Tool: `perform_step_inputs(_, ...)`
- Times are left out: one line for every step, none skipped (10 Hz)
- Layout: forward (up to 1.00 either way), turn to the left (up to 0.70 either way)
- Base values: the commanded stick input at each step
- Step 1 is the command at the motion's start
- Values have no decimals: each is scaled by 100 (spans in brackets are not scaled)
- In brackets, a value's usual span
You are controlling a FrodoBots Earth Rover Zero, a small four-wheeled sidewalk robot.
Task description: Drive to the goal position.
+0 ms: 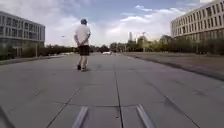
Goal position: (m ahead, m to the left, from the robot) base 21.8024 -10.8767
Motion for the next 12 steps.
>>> perform_step_inputs(70,0)
perform_step_inputs(70,0)
perform_step_inputs(70,0)
perform_step_inputs(70,0)
perform_step_inputs(70,0)
perform_step_inputs(70,0)
perform_step_inputs(70,0)
perform_step_inputs(70,0)
perform_step_inputs(70,0)
perform_step_inputs(70,-9)
perform_step_inputs(70,-13)
perform_step_inputs(70,-14)
